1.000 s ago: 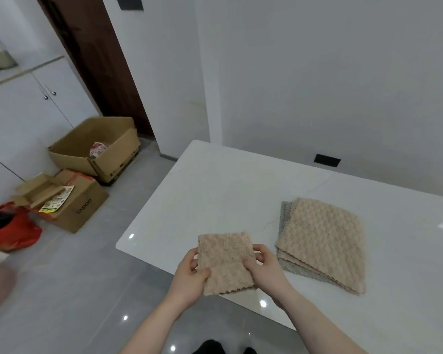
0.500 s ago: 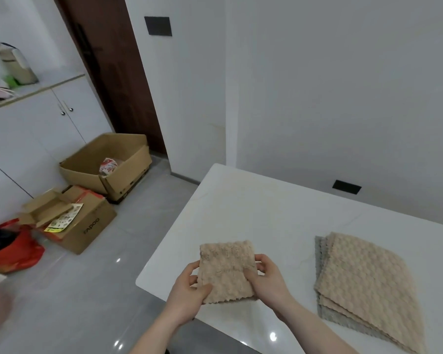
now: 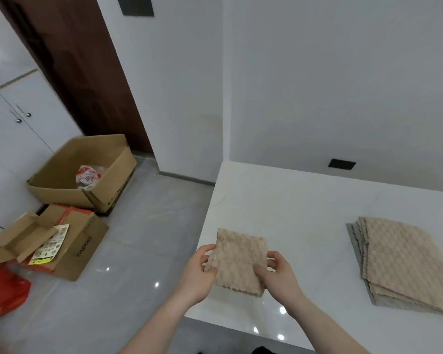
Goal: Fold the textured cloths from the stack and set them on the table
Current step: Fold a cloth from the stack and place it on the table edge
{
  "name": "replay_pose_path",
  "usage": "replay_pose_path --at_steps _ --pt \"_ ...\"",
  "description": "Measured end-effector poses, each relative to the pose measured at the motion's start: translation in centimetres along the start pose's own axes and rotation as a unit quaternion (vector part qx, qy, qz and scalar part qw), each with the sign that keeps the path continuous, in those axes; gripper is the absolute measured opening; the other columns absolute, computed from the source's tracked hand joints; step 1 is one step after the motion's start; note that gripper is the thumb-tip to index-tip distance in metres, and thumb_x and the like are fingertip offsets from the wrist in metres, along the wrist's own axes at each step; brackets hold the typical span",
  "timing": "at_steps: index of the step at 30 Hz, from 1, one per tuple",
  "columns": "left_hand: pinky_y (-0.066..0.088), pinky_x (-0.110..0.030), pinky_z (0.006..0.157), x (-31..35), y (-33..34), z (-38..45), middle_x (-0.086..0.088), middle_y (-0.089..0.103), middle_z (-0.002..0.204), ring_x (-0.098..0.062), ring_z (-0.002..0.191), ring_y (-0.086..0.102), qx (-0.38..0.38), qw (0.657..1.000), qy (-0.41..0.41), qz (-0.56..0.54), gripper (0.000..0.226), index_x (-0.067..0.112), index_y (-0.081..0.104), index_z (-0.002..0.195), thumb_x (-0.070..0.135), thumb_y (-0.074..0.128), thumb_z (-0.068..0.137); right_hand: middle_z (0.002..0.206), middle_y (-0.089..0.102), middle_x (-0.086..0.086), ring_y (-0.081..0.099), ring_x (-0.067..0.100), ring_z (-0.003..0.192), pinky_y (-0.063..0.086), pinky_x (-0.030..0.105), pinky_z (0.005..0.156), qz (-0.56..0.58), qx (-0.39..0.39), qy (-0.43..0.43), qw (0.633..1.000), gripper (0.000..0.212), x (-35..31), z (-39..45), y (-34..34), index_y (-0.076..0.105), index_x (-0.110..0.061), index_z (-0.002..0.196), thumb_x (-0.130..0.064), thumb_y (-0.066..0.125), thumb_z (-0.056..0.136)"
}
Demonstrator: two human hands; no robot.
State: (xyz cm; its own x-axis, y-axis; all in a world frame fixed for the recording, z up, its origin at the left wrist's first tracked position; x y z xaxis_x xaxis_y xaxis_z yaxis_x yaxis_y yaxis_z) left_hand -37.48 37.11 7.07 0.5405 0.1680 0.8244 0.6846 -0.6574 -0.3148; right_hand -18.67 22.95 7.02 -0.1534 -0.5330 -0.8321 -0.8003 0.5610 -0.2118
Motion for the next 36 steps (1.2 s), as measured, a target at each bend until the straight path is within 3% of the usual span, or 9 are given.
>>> replay_pose_path --at_steps 3,10,13,18,23,27,32,36 --pt "0.046 -0.011 0.061 1.1 0.3 2.0 0.005 0.066 0.122 -0.005 0.084 0.064 -0.031 0.999 0.008 0.007 0.055 0.046 0.054 0.131 0.008 0.055 0.091 0.101 0.074 0.003 0.075 0.020 0.087 0.063 0.046 0.081 0.023 0.010 0.014 1.000 0.027 -0.1 1.4 -0.5 0.061 -0.023 0.114 -0.016 0.068 0.089" --pt "0.047 -0.013 0.059 2.5 0.2 5.3 0.006 0.065 0.123 -0.009 0.091 0.064 -0.045 0.998 -0.003 0.031 0.058 0.041 0.052 0.133 0.003 0.050 0.090 0.100 0.077 0.001 0.076 0.019 0.089 0.062 0.049 0.086 0.055 0.001 0.029 0.998 0.030 0.2 5.5 0.2 0.059 -0.025 0.115 -0.017 0.070 0.088" --pt "0.057 -0.023 0.071 2.9 -0.9 7.3 0.009 0.061 0.126 -0.007 0.104 0.064 -0.030 0.999 -0.001 0.042 0.059 0.044 0.053 0.131 0.003 0.049 0.088 0.103 0.076 0.003 0.076 0.019 0.090 0.063 0.046 0.083 0.066 -0.006 0.031 0.997 0.031 -0.4 7.1 1.3 0.059 -0.025 0.116 -0.017 0.070 0.088" --pt "0.061 -0.039 0.078 4.8 -1.9 12.2 0.013 0.062 0.124 -0.010 0.099 0.068 -0.040 0.996 0.022 0.074 0.062 0.043 0.055 0.131 0.005 0.048 0.083 0.107 0.072 0.007 0.075 0.022 0.090 0.064 0.038 0.072 0.098 0.012 0.028 0.995 0.032 -2.2 10.2 1.6 0.061 -0.022 0.117 -0.010 0.069 0.088" --pt "0.059 -0.027 0.073 6.6 -1.8 19.4 0.008 0.061 0.123 -0.012 0.099 0.066 -0.092 0.988 0.037 0.121 0.062 0.042 0.054 0.132 0.001 0.048 0.085 0.106 0.071 0.007 0.076 0.023 0.087 0.065 0.039 0.071 0.127 0.066 0.048 0.989 0.034 -2.8 14.7 2.2 0.062 -0.021 0.116 -0.010 0.070 0.085" --pt "0.055 -0.016 0.072 7.0 -2.1 26.3 0.010 0.064 0.117 -0.005 0.098 0.066 -0.132 0.976 0.049 0.164 0.055 0.044 0.056 0.125 0.006 0.054 0.086 0.102 0.074 0.005 0.077 0.025 0.082 0.064 0.049 0.079 0.142 0.114 0.082 0.980 0.032 -2.6 18.6 4.1 0.063 -0.023 0.112 -0.013 0.072 0.083" --pt "0.053 -0.013 0.077 6.9 -2.5 34.4 0.011 0.063 0.123 -0.004 0.103 0.064 -0.188 0.959 0.059 0.204 0.053 0.041 0.055 0.129 0.010 0.058 0.086 0.102 0.073 0.007 0.077 0.025 0.082 0.064 0.048 0.080 0.148 0.169 0.121 0.967 0.030 -3.2 23.9 7.1 0.062 -0.019 0.113 -0.013 0.072 0.085" --pt "0.054 -0.020 0.079 8.0 -2.4 39.4 0.011 0.065 0.122 -0.012 0.105 0.065 -0.205 0.950 0.072 0.222 0.060 0.035 0.055 0.135 0.003 0.052 0.085 0.105 0.070 0.010 0.074 0.026 0.088 0.065 0.042 0.075 0.155 0.211 0.134 0.956 0.030 -4.2 27.4 8.6 0.059 -0.015 0.114 -0.011 0.071 0.086"
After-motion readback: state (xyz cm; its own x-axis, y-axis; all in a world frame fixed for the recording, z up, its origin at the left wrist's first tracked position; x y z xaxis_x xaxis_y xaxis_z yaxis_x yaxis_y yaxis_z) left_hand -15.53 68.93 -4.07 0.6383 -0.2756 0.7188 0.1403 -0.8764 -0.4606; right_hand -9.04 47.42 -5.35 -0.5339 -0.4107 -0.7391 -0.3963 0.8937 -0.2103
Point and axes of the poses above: each hand's wrist, its own z-axis towards the middle knuckle, its own y-axis out of the palm, x = y × z, the point moved 9 cm from there along z, towards the middle knuckle
